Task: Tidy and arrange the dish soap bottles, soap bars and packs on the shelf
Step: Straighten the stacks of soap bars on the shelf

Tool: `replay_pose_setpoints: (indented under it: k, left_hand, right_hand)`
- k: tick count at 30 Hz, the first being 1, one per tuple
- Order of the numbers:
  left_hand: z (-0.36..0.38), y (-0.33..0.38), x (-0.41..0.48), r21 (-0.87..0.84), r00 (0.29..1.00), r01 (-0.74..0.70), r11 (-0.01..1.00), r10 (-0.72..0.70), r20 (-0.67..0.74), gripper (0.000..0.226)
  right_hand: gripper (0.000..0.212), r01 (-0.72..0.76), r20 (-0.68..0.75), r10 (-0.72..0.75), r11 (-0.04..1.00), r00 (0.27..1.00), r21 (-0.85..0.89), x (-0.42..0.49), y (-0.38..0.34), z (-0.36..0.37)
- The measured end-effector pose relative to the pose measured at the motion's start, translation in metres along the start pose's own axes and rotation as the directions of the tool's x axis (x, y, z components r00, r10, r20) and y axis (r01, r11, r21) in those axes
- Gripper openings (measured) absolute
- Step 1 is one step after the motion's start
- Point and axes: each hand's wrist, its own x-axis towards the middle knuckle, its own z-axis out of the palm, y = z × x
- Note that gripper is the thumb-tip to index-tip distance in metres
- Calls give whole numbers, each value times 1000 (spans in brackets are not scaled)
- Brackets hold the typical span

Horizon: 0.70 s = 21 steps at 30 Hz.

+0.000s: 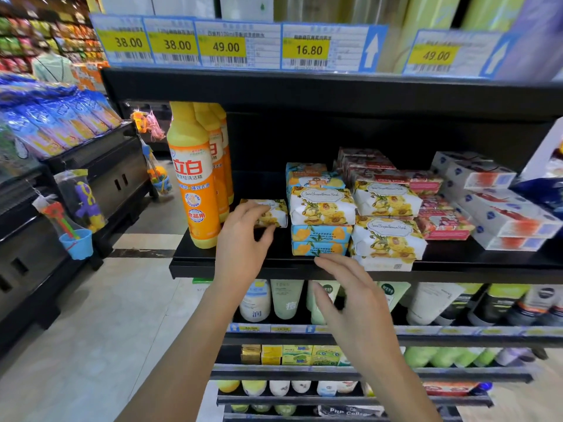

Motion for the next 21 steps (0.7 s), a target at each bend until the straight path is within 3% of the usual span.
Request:
replay_pose_setpoints:
  k: [6,10,15,21]
  left_hand:
    - [-24,35,-11,-411,981,170,896,-115,155,59]
    - [-26,49,-1,-422,957,215,881,-104,272,80]
    - [-17,60,12,-361,960,179,915,-82,268,85]
    - [-14,63,19,-309,967,182,934,-113,228,84]
  right_hand:
    - [24,34,-283,-32,999,959,1,29,-13,-80]
    - [52,-170,-194,147,979,970,-109,71,12,-109]
    - [90,-298,-34,296,942,954,-154,105,37,-117]
    - [96,-328,25,333,938,943,-109,119,43,-115]
